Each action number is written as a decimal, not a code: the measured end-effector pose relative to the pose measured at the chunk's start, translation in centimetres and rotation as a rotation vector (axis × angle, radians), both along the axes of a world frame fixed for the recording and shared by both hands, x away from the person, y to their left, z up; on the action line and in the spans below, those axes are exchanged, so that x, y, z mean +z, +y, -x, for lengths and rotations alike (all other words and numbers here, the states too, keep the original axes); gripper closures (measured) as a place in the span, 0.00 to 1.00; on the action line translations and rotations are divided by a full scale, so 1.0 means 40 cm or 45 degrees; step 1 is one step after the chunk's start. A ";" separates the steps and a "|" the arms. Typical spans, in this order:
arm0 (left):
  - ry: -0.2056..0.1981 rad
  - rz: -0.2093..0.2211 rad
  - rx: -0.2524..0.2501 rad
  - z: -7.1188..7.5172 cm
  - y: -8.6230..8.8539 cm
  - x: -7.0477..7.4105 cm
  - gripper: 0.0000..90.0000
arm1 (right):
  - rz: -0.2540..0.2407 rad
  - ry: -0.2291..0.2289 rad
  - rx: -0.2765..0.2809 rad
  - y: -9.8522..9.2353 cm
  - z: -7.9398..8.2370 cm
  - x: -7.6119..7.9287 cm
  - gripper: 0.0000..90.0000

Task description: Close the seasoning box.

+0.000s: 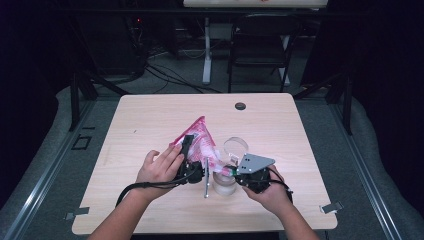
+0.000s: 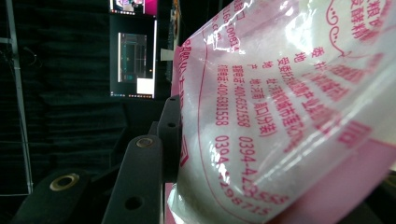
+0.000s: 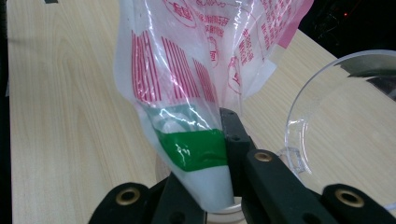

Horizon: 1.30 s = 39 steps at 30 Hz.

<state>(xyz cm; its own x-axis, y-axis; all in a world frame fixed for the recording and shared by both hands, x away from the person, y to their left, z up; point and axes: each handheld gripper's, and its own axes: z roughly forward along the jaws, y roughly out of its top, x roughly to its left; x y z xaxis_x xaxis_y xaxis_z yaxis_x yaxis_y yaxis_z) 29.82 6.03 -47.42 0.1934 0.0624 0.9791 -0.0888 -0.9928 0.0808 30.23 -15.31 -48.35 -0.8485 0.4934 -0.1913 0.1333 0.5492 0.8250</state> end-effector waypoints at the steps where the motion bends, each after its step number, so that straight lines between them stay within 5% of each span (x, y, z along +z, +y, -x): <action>1: 0.000 0.001 0.000 0.000 0.000 0.000 0.73 | 0.000 -0.001 0.000 0.000 0.000 0.000 1.00; 39: -0.009 0.002 -0.009 0.002 -0.006 0.003 0.73 | 0.005 0.004 -0.004 -0.003 -0.003 -0.003 1.00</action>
<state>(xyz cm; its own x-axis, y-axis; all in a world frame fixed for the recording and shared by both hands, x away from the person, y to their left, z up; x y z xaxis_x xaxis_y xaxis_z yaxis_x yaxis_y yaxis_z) 29.74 5.81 -47.31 0.1871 0.0625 0.9803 -0.0962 -0.9920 0.0816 30.36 -15.42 -48.48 -0.8474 0.4955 -0.1904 0.1379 0.5519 0.8224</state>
